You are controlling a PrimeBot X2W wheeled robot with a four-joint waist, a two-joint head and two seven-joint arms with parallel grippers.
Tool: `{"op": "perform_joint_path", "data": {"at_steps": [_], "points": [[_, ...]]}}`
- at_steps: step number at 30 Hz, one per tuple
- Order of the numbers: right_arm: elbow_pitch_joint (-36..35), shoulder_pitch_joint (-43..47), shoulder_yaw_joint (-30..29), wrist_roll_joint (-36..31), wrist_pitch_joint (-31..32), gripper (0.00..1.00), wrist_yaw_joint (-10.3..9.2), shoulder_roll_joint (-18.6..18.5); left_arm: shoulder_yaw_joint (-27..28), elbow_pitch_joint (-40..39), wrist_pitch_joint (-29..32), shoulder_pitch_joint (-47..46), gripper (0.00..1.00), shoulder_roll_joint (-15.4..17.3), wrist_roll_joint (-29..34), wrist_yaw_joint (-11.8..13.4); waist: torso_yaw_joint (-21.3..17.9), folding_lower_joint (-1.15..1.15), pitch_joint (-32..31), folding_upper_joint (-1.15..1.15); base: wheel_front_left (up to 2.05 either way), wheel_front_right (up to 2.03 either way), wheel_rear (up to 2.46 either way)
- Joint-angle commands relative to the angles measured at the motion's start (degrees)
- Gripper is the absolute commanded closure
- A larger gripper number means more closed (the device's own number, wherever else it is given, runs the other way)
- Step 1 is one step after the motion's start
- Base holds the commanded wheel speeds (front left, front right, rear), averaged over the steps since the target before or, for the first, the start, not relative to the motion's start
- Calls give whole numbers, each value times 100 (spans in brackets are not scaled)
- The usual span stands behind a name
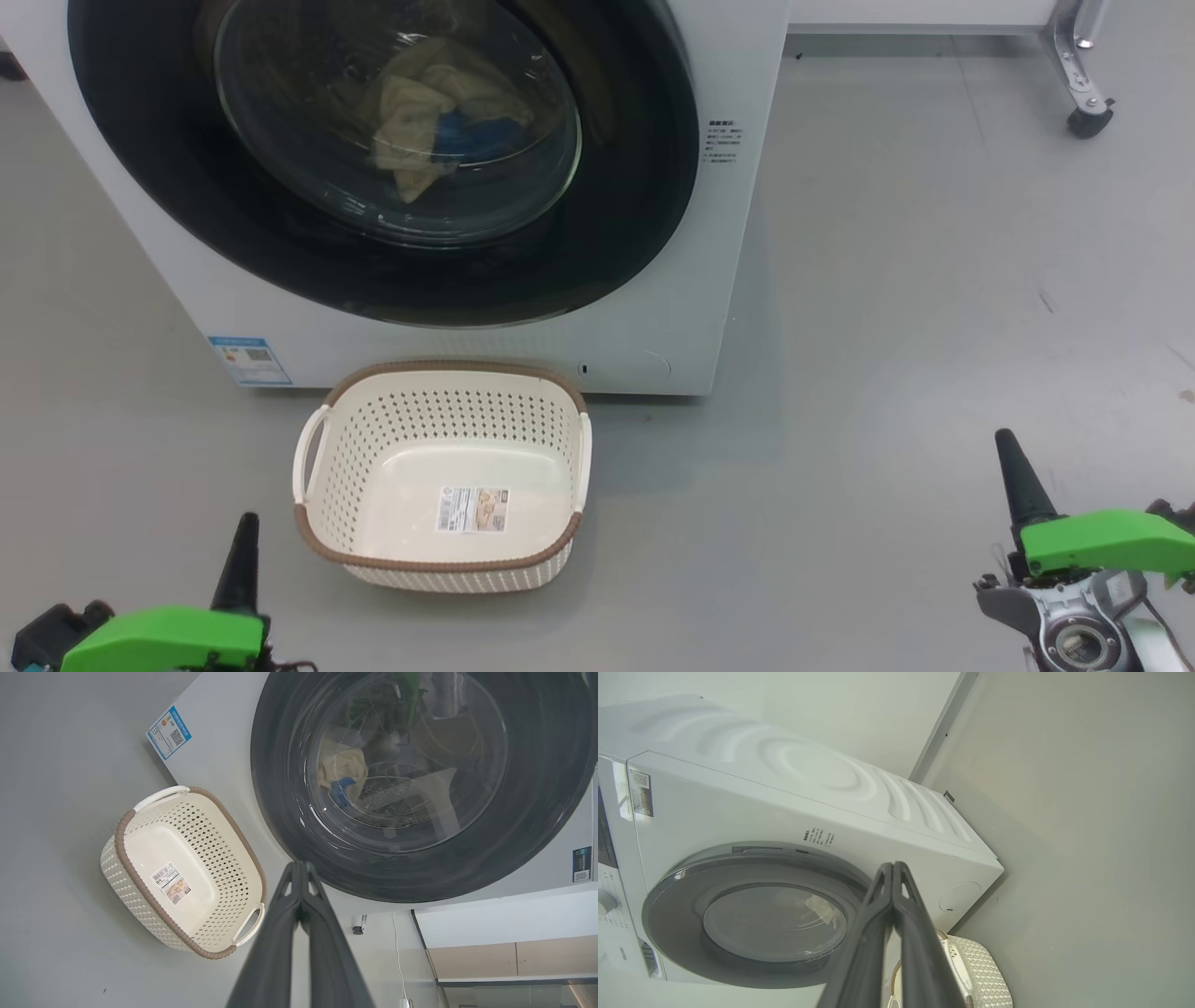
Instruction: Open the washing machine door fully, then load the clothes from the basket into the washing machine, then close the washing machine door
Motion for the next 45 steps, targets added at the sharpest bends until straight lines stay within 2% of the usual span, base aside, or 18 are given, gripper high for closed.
{"op": "perform_joint_path", "data": {"at_steps": [1, 45], "points": [[-232, -198, 43, 145, 36, 100, -10, -80, 195, -217, 52, -232, 100, 40, -132, -4, 5, 0, -5, 0, 0, 0, 0], [-539, -162, -125, 2496, 743, 100, -16, -95, 580, -477, 742, -240, 100, -302, -2426, -3, 163, 0, -175, 0, 0, 0, 0]]}}
